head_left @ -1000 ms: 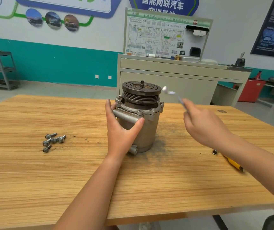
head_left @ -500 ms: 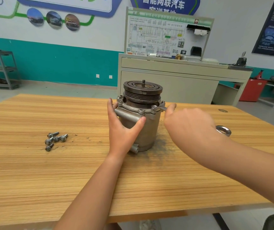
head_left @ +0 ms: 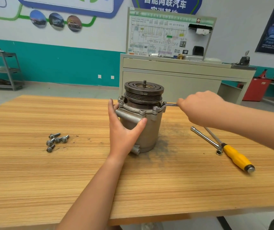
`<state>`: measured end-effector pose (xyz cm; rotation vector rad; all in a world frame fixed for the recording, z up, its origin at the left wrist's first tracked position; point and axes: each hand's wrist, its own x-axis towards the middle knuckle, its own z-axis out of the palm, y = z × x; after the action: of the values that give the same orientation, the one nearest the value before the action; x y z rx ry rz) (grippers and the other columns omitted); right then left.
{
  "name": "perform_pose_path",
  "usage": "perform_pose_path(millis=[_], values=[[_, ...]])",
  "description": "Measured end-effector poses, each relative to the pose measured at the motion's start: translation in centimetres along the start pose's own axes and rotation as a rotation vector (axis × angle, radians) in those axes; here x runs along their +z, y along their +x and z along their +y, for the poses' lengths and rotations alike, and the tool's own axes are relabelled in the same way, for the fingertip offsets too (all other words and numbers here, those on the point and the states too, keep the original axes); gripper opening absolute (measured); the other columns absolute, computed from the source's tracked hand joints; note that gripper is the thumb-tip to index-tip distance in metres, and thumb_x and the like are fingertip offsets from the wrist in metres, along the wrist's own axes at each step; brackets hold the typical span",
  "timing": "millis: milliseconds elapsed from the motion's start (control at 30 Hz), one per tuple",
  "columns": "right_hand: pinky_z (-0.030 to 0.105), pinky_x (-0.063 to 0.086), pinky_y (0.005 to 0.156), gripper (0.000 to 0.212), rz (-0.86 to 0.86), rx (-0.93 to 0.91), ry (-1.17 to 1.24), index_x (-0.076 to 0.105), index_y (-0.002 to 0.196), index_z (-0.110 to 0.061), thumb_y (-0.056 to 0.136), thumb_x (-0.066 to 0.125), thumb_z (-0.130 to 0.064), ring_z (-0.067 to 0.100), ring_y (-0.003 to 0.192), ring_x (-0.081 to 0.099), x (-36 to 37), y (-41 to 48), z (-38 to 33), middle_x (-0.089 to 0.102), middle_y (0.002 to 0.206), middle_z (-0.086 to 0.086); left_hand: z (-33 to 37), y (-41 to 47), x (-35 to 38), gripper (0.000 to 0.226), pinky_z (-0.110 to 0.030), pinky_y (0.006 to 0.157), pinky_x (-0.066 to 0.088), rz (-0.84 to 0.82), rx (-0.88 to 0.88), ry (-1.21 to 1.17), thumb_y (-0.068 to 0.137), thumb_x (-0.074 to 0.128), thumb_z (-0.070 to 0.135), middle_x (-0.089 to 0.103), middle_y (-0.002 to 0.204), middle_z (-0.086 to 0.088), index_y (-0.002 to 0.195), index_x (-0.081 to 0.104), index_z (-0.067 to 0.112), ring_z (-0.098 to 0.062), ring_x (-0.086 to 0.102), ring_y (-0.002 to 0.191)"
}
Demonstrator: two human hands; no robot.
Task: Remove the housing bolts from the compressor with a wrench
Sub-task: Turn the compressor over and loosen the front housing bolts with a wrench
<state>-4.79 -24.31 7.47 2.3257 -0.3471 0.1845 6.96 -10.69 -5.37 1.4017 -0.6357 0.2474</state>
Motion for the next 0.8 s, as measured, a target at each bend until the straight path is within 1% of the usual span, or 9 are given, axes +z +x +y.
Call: perform_pose_path(millis=[67, 133, 200, 267, 333, 467, 500, 667, 800], values=[[0.027, 0.027, 0.046, 0.025, 0.047, 0.062, 0.072, 0.045, 0.111, -0.011, 0.089, 0.041, 0.001, 0.024, 0.069, 0.055, 1.2, 1.4, -0.8, 0.05, 0.071, 0.002, -0.1, 0.0, 0.0, 0.104, -0.031, 0.109, 0.032, 0.004, 0.007, 0.004, 0.062, 0.073, 0.05, 0.032, 0.138, 0.018, 0.138, 0.002, 0.049, -0.001, 0.033, 0.131], [0.031, 0.035, 0.057, 0.026, 0.12, 0.073, 0.147, 0.043, 0.11, -0.008, 0.088, 0.041, 0.004, 0.028, 0.087, 0.06, 2.5, 2.6, -1.6, 0.06, 0.093, 0.007, -0.2, 0.1, 0.0, 0.103, -0.029, 0.108, 0.031, 0.004, 0.013, 0.012, 0.062, 0.073, 0.05, 0.033, 0.137, 0.02, 0.136, 0.002, 0.052, 0.001, 0.034, 0.13], [0.033, 0.039, 0.07, 0.028, 0.184, 0.061, 0.177, 0.043, 0.11, -0.007, 0.086, 0.042, 0.006, 0.028, 0.093, 0.058, 3.3, 3.4, -2.0, 0.06, 0.103, 0.009, -0.3, 0.2, 0.0, 0.103, -0.026, 0.107, 0.031, -0.001, 0.018, 0.014, 0.062, 0.073, 0.05, 0.033, 0.134, 0.022, 0.136, 0.002, 0.052, 0.004, 0.034, 0.128], [0.035, 0.043, 0.079, 0.028, 0.273, 0.047, 0.206, 0.047, 0.108, -0.003, 0.082, 0.047, 0.008, 0.029, 0.089, 0.06, 3.4, 3.6, -2.0, 0.063, 0.099, 0.011, -0.3, 0.3, 0.0, 0.103, -0.023, 0.105, 0.03, 0.0, 0.02, 0.009, 0.062, 0.073, 0.05, 0.033, 0.133, 0.023, 0.137, 0.002, 0.051, 0.005, 0.033, 0.127], [0.037, 0.046, 0.064, 0.017, 0.38, 0.156, 0.425, 0.052, 0.099, 0.0, 0.083, 0.054, 0.006, 0.032, 0.069, 0.062, 3.4, 3.0, -1.6, 0.064, 0.079, 0.015, -0.3, 0.3, 0.0, 0.102, -0.023, 0.105, 0.03, -0.003, 0.017, 0.004, 0.061, 0.072, 0.051, 0.032, 0.135, 0.022, 0.136, 0.002, 0.051, 0.004, 0.033, 0.128], [0.032, 0.044, 0.048, 0.014, 0.442, 0.395, 1.201, 0.043, 0.101, -0.013, 0.1, 0.032, -0.022, 0.023, 0.056, 0.059, 2.2, -0.4, -0.9, 0.056, 0.067, 0.007, -0.3, 0.2, -0.1, 0.102, -0.027, 0.108, 0.03, -0.006, 0.017, 0.015, 0.062, 0.072, 0.053, 0.032, 0.138, 0.019, 0.137, 0.002, 0.051, 0.0, 0.032, 0.131], [0.03, 0.042, 0.044, 0.011, 0.415, 0.364, 1.205, 0.042, 0.1, -0.017, 0.099, 0.032, -0.023, 0.019, 0.052, 0.056, 1.6, -1.3, -0.8, 0.053, 0.064, 0.003, -0.3, 0.2, -0.1, 0.103, -0.028, 0.108, 0.03, -0.005, 0.015, 0.016, 0.061, 0.071, 0.054, 0.032, 0.138, 0.02, 0.138, 0.002, 0.05, 0.0, 0.032, 0.131], [0.029, 0.036, 0.046, 0.016, 0.074, 0.213, 0.638, 0.048, 0.106, -0.019, 0.097, 0.035, -0.022, 0.016, 0.058, 0.047, 0.5, -3.9, -1.5, 0.049, 0.067, -0.001, 0.0, 0.1, -0.1, 0.103, -0.036, 0.111, 0.031, -0.008, 0.003, 0.015, 0.058, 0.069, 0.06, 0.031, 0.138, 0.02, 0.135, 0.001, 0.054, -0.002, 0.032, 0.132], [0.027, 0.029, 0.043, 0.024, 0.011, 0.187, 0.47, 0.046, 0.113, -0.02, 0.094, 0.036, -0.011, 0.013, 0.055, 0.038, -0.4, -4.0, -2.6, 0.041, 0.064, -0.003, 0.0, 0.1, -0.1, 0.103, -0.038, 0.112, 0.031, -0.008, 0.001, 0.01, 0.061, 0.071, 0.056, 0.031, 0.139, 0.019, 0.136, 0.002, 0.053, -0.003, 0.031, 0.134]])
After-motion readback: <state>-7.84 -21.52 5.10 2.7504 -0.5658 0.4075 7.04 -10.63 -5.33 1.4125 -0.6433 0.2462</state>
